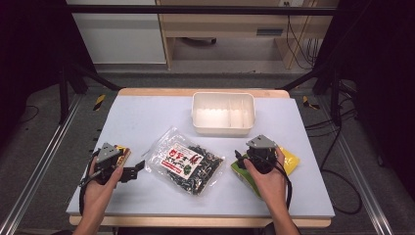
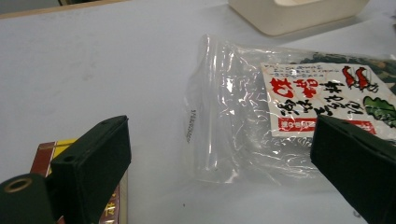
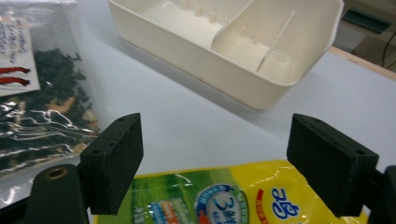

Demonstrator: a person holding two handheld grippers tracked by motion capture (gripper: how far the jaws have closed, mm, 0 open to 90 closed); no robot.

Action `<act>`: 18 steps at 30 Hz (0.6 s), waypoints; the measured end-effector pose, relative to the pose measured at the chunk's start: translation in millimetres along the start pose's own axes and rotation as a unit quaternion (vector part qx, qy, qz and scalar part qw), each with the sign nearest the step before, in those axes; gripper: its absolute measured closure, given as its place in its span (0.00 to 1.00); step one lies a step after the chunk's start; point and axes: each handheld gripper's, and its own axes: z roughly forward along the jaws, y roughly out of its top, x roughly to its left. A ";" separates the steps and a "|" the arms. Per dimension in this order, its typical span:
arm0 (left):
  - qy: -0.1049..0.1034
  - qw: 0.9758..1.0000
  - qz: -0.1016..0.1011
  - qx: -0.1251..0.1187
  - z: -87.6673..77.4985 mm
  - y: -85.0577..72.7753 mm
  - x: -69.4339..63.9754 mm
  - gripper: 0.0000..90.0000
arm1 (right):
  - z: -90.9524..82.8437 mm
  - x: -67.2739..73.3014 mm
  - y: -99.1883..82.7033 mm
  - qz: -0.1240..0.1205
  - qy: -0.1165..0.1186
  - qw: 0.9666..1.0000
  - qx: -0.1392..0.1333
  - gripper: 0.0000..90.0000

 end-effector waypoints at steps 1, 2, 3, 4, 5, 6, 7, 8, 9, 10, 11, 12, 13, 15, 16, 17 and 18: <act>0.001 1.000 0.003 -0.001 1.1 -0.5 -0.1 0.06 | 0.0 -0.5 -1.0 -0.007 -0.008 1.000 0.000 0.20; 0.002 1.000 0.005 -0.003 1.8 -0.9 -0.1 0.06 | 0.7 -1.0 -2.3 -0.020 -0.021 1.000 -0.003 0.19; 0.001 1.000 0.005 -0.006 2.8 -1.6 -0.4 0.06 | 1.1 -0.3 -3.1 -0.025 -0.034 0.999 -0.002 0.18; 0.001 1.000 0.005 -0.006 2.8 -1.6 -0.4 0.07 | 1.1 -0.3 -3.1 -0.025 -0.034 0.999 -0.002 0.18; -0.019 1.000 -0.018 -0.007 3.7 -2.2 -0.2 0.07 | 2.5 0.0 -6.4 -0.048 -0.067 0.997 -0.009 0.18; -0.030 0.999 -0.028 -0.005 4.0 -2.7 0.2 0.09 | 3.1 -0.2 -7.2 -0.047 -0.069 0.996 -0.011 0.18; -0.037 0.999 -0.033 -0.003 4.3 -3.3 0.5 0.11 | 3.4 -0.1 -7.4 -0.042 -0.067 0.997 -0.012 0.18; -0.045 0.998 -0.042 0.000 4.9 -4.1 1.5 0.12 | 3.2 -0.2 -7.5 -0.041 -0.067 0.997 -0.013 0.19; -0.055 0.997 -0.053 0.002 5.1 -4.6 3.0 0.12 | 2.9 0.1 -7.7 -0.041 -0.070 0.997 -0.017 0.20; -0.062 0.996 -0.062 0.002 5.3 -4.9 4.3 0.13 | 2.8 0.0 -7.9 -0.039 -0.069 0.997 -0.017 0.20; -0.071 0.995 -0.073 0.002 5.4 -4.9 5.9 0.13 | 2.9 -0.3 -8.1 -0.033 -0.067 0.997 -0.018 0.20; -0.082 0.993 -0.087 0.002 5.6 -5.2 8.2 0.13 | 2.8 -0.7 -8.2 -0.030 -0.064 0.997 -0.018 0.20; -0.092 0.991 -0.098 0.002 6.2 -5.5 9.9 0.13 | 2.8 -0.9 -8.2 -0.029 -0.062 0.998 -0.017 0.21; -0.110 0.986 -0.125 0.005 7.9 -6.6 13.1 0.13 | 3.3 -0.9 -8.1 -0.027 -0.064 0.997 -0.014 0.21; -0.114 0.984 -0.137 0.006 8.2 -7.4 14.7 0.14 | 3.9 -0.8 -7.9 -0.023 -0.062 0.998 -0.012 0.21; -0.117 0.982 -0.147 0.007 8.8 -8.1 16.2 0.15 | 4.5 -0.9 -7.8 -0.024 -0.060 0.998 -0.010 0.21; -0.117 0.981 -0.156 0.007 9.2 -8.7 17.4 0.17 | 5.2 -0.5 -7.8 -0.024 -0.059 0.998 -0.006 0.21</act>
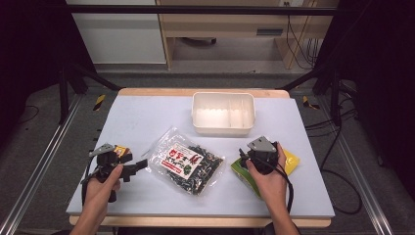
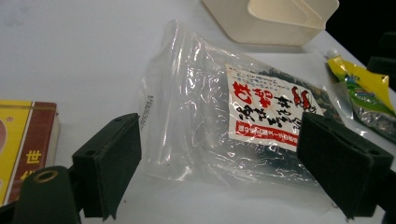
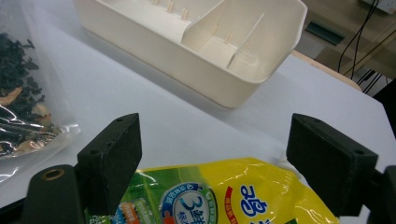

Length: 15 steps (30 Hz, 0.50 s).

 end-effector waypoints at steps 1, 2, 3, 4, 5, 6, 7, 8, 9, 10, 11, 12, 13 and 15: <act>0.002 1.000 -0.003 0.001 -0.2 -0.1 1.2 0.18 | 0.7 0.7 0.0 -0.003 0.002 1.000 0.001 0.21; 0.008 1.000 -0.009 0.002 -0.3 -0.2 2.3 0.20 | 0.9 1.2 0.0 -0.005 0.002 1.000 0.003 0.21; 0.013 1.000 -0.011 0.004 -0.3 -0.5 3.3 0.22 | 1.1 2.1 0.2 -0.006 0.002 1.000 0.003 0.21; 0.016 1.000 -0.014 0.005 -0.4 -0.9 4.1 0.23 | 1.2 3.0 0.6 -0.005 0.004 1.000 0.003 0.21; 0.023 1.000 -0.020 0.006 -0.4 -1.4 5.3 0.25 | 1.4 3.1 0.7 -0.008 0.006 1.000 0.004 0.21; 0.026 0.999 -0.025 0.008 0.0 -1.8 6.0 0.27 | 1.5 4.0 0.8 -0.009 0.005 1.000 0.006 0.20; 0.026 0.999 -0.030 0.010 0.4 -2.2 6.5 0.29 | 1.6 4.9 0.8 -0.008 0.006 1.000 0.009 0.20; 0.030 0.999 -0.038 0.012 1.2 -2.8 7.7 0.30 | 2.0 5.2 0.8 -0.009 0.007 1.000 0.008 0.20; 0.031 0.998 -0.043 0.014 2.5 -3.2 8.6 0.32 | 2.1 5.8 0.8 -0.011 0.007 1.000 0.011 0.20; 0.033 0.998 -0.046 0.019 4.4 -3.4 9.6 0.33 | 2.4 6.4 0.9 -0.013 0.008 1.000 0.012 0.20; 0.036 0.998 -0.049 0.025 6.9 -4.0 10.5 0.33 | 2.6 7.1 1.0 -0.013 0.008 1.000 0.012 0.20; 0.038 0.997 -0.054 0.027 9.2 -4.4 11.0 0.33 | 2.7 7.3 1.2 -0.015 0.009 1.000 0.013 0.20; 0.039 0.997 -0.057 0.028 11.2 -4.4 11.2 0.35 | 2.7 7.6 1.4 -0.016 0.009 1.000 0.013 0.20; 0.047 0.997 -0.054 0.032 14.6 -4.5 11.1 0.35 | 3.2 8.4 1.6 -0.016 0.010 1.000 0.015 0.20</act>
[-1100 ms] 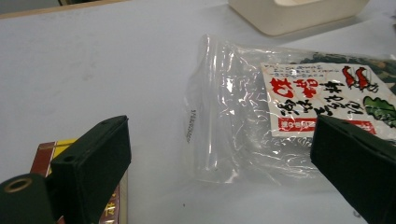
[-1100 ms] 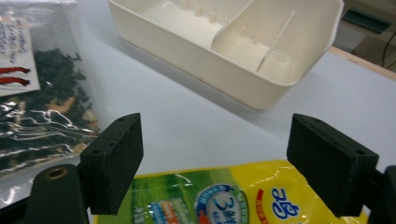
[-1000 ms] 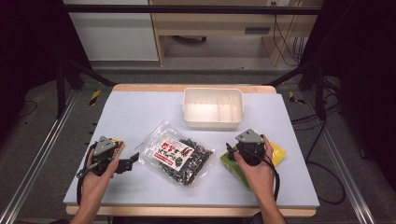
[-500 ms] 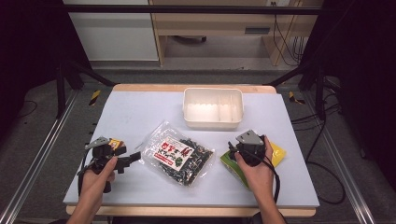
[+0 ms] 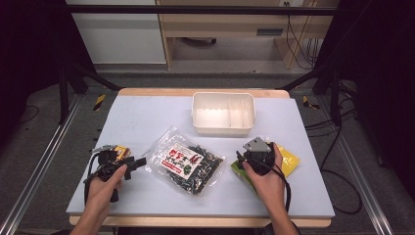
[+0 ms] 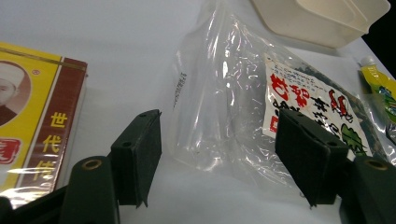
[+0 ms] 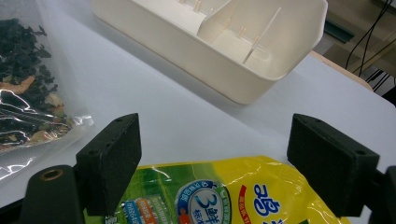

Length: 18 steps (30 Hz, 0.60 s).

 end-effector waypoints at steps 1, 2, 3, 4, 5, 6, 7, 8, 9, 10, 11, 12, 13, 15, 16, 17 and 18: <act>0.000 1.000 0.000 0.000 0.0 0.0 0.0 0.37 | 0.0 0.0 0.0 0.000 0.000 1.000 0.000 0.20; 0.001 1.000 0.001 0.007 4.0 -0.5 0.2 0.38 | 0.7 0.3 -0.3 -0.005 0.003 1.000 0.002 0.20; -0.003 1.000 -0.005 0.010 5.4 -0.9 0.8 0.38 | 0.8 1.1 -0.2 -0.003 0.004 1.000 0.005 0.20; -0.005 1.000 -0.010 0.011 6.6 -1.4 1.3 0.39 | 1.4 1.8 -0.2 -0.004 0.004 1.000 0.005 0.20; -0.005 1.000 -0.011 0.015 7.8 -1.8 1.6 0.39 | 1.4 2.1 -0.1 -0.006 0.005 1.000 0.006 0.20; -0.003 1.000 -0.011 0.017 8.7 -2.2 1.7 0.39 | 1.6 2.5 -0.2 -0.008 0.006 1.000 0.005 0.20; -0.002 1.000 -0.013 0.016 9.1 -2.6 2.0 0.39 | 1.3 3.4 0.0 -0.006 0.006 1.000 0.007 0.20; -0.008 1.000 -0.015 0.018 9.1 -2.5 2.7 0.40 | 1.4 4.0 0.0 -0.006 0.007 1.000 0.007 0.20; -0.013 1.000 -0.018 0.018 9.2 -2.4 3.2 0.41 | 1.4 4.0 0.0 -0.009 0.009 1.000 0.007 0.20; -0.015 0.999 -0.022 0.017 9.8 -2.5 3.4 0.41 | 1.7 4.4 -0.1 -0.010 0.009 1.000 0.007 0.20; -0.019 0.999 -0.024 0.019 10.3 -2.7 4.0 0.42 | 2.0 4.7 0.1 -0.012 0.009 1.000 0.007 0.20; -0.024 0.999 -0.028 0.020 10.9 -3.1 4.8 0.43 | 2.2 5.0 0.2 -0.011 0.009 1.000 0.008 0.20; -0.026 0.999 -0.033 0.020 11.4 -3.5 5.5 0.43 | 2.5 5.3 0.3 -0.010 0.009 1.000 0.009 0.20; -0.034 0.998 -0.042 0.019 11.6 -3.7 7.4 0.44 | 2.9 5.6 0.2 -0.009 0.010 1.000 0.010 0.20; -0.032 0.999 -0.025 0.006 11.9 -2.7 11.8 0.46 | 3.1 5.6 0.2 -0.010 0.010 1.000 0.009 0.20; -0.039 0.999 -0.030 0.003 11.1 -2.2 11.9 0.49 | 3.2 6.0 0.4 -0.010 0.010 1.000 0.008 0.20; -0.047 0.998 -0.031 0.000 9.8 -1.5 11.9 0.50 | 3.3 6.3 0.4 -0.010 0.010 1.000 0.007 0.20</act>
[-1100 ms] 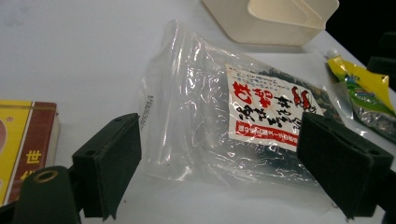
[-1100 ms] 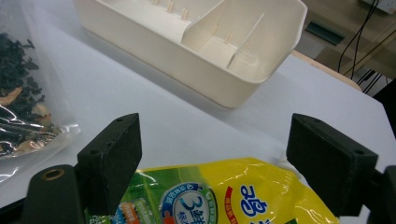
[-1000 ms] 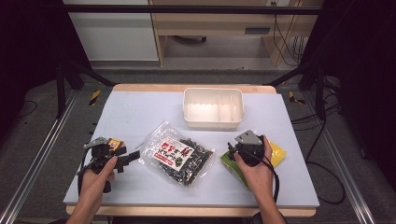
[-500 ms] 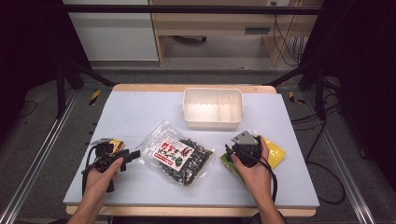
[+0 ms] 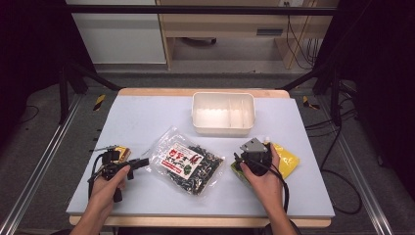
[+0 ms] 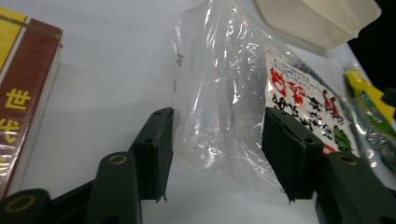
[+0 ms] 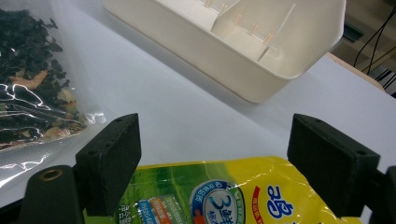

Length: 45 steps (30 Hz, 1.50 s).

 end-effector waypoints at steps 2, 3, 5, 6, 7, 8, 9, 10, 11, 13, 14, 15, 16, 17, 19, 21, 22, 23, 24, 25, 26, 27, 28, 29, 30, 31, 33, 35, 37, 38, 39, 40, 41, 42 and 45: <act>-0.007 1.000 0.002 -0.010 -2.7 1.5 -2.5 0.54 | -0.1 0.4 0.2 0.000 0.000 1.000 -0.001 0.20; -0.011 1.000 0.003 -0.018 -3.9 2.3 -3.7 0.55 | -0.3 0.5 0.3 0.001 0.000 1.000 -0.002 0.20; -0.017 1.000 0.003 -0.027 -5.2 3.2 -7.1 0.60 | -0.6 1.1 0.5 0.002 0.001 1.000 -0.003 0.20; -0.018 0.999 0.009 -0.030 -4.8 3.8 -9.5 0.61 | -0.8 1.3 0.3 0.001 0.002 1.000 -0.003 0.20; -0.017 0.999 0.013 -0.031 -3.8 4.0 -11.0 0.63 | -0.9 1.7 0.2 0.000 0.003 1.000 -0.004 0.20; -0.013 0.999 0.016 -0.030 -2.9 3.9 -11.8 0.64 | -1.0 1.9 0.1 -0.001 0.003 1.000 -0.004 0.20; -0.005 0.999 0.022 -0.030 -1.3 3.5 -12.9 0.67 | -1.3 2.0 0.1 -0.001 0.004 1.000 -0.005 0.20; 0.001 0.999 0.027 -0.030 0.0 3.2 -13.6 0.70 | -1.4 1.8 0.1 -0.004 0.004 1.000 -0.007 0.20; 0.005 0.999 0.033 -0.034 0.6 3.1 -14.0 0.73 | -1.9 2.2 0.5 -0.002 0.004 1.000 -0.009 0.20; 0.007 0.998 0.039 -0.040 1.2 3.4 -14.2 0.82 | -2.9 3.3 1.6 -0.002 0.003 1.000 -0.013 0.20; 0.006 0.998 0.040 -0.045 1.0 3.8 -14.1 0.87 | -3.7 3.8 2.1 -0.002 0.003 1.000 -0.014 0.20; 0.005 0.998 0.043 -0.048 0.3 4.8 -14.4 0.91 | -4.7 4.7 2.9 -0.002 0.003 1.000 -0.018 0.20; 0.003 0.998 0.042 -0.051 -0.2 5.7 -14.3 0.94 | -6.3 5.9 4.6 -0.004 0.004 1.000 -0.023 0.20; -0.003 0.998 0.039 -0.053 -0.8 6.7 -13.9 0.97 | -7.8 7.5 6.4 -0.006 0.003 1.000 -0.026 0.20; -0.003 0.997 0.047 -0.053 -1.1 9.6 -13.9 0.99 | -11.0 10.8 11.7 -0.006 0.011 0.999 -0.032 0.20; -0.007 0.997 0.053 -0.051 -2.3 13.1 -16.7 0.99 | -13.2 14.7 18.9 -0.010 0.020 0.999 -0.035 0.20; -0.007 0.997 0.058 -0.051 -2.9 15.8 -18.2 0.99 | -14.2 16.6 23.4 -0.014 0.025 0.999 -0.033 0.20; -0.010 0.997 0.063 -0.049 -4.0 18.7 -19.7 0.99 | -15.6 18.4 28.0 -0.015 0.031 0.999 -0.033 0.20; -0.010 0.997 0.066 -0.049 -4.5 21.7 -21.6 0.99 | -17.3 20.1 32.7 -0.018 0.038 0.998 -0.035 0.20; -0.008 0.996 0.073 -0.047 -5.3 25.0 -23.2 0.99 | -18.5 21.3 37.4 -0.023 0.046 0.998 -0.037 0.20; -0.006 0.996 0.078 -0.046 -6.1 28.0 -25.3 0.99 | -20.1 22.3 42.0 -0.025 0.053 0.998 -0.038 0.19; -0.004 0.995 0.083 -0.045 -7.1 30.2 -26.4 0.99 | -21.3 22.9 46.5 -0.027 0.062 0.997 -0.040 0.19; -0.005 0.995 0.087 -0.044 -9.0 33.6 -27.6 0.99 | -22.2 23.2 49.9 -0.027 0.070 0.996 -0.038 0.18; -0.005 0.995 0.088 -0.044 -11.0 36.0 -28.2 0.99 | -23.7 22.9 55.6 -0.027 0.083 0.996 -0.036 0.18; -0.004 0.995 0.092 -0.045 -13.5 38.5 -28.4 0.99 | -25.2 22.4 60.0 -0.026 0.090 0.995 -0.036 0.18; -0.003 0.994 0.096 -0.044 -16.2 40.9 -28.8 0.99 | -27.0 21.2 64.4 -0.028 0.094 0.995 -0.036 0.17; -0.001 0.994 0.103 -0.045 -22.3 46.2 -29.6 0.99 | -30.5 18.7 72.7 -0.026 0.107 0.993 -0.037 0.16; 0.003 0.993 0.112 -0.046 -28.4 51.1 -30.9 0.99 | -33.5 15.2 79.9 -0.028 0.124 0.991 -0.037 0.14; 0.002 0.991 0.128 -0.047 -36.4 57.9 -34.7 0.99 | -35.4 12.9 86.6 -0.035 0.132 0.990 -0.031 0.14; 0.004 0.990 0.136 -0.046 -39.7 61.0 -37.0 0.99 | -36.2 12.1 90.0 -0.038 0.136 0.990 -0.027 0.13; 0.004 0.989 0.144 -0.044 -42.6 64.4 -39.6 0.99 | -37.5 11.1 93.4 -0.044 0.139 0.989 -0.025 0.14; 0.005 0.988 0.151 -0.043 -45.1 67.7 -42.8 0.99 | -38.6 10.3 96.8 -0.051 0.143 0.988 -0.024 0.14; 0.005 0.986 0.160 -0.041 -47.7 71.4 -45.7 0.99 | -39.7 9.5 100.4 -0.055 0.147 0.987 -0.021 0.14; 0.003 0.985 0.166 -0.040 -49.7 75.1 -49.1 0.99 | -40.7 8.4 104.2 -0.061 0.152 0.986 -0.018 0.15; -0.001 0.982 0.187 -0.037 -55.0 86.8 -60.2 0.99 | -43.9 5.5 115.7 -0.075 0.158 0.984 -0.013 0.19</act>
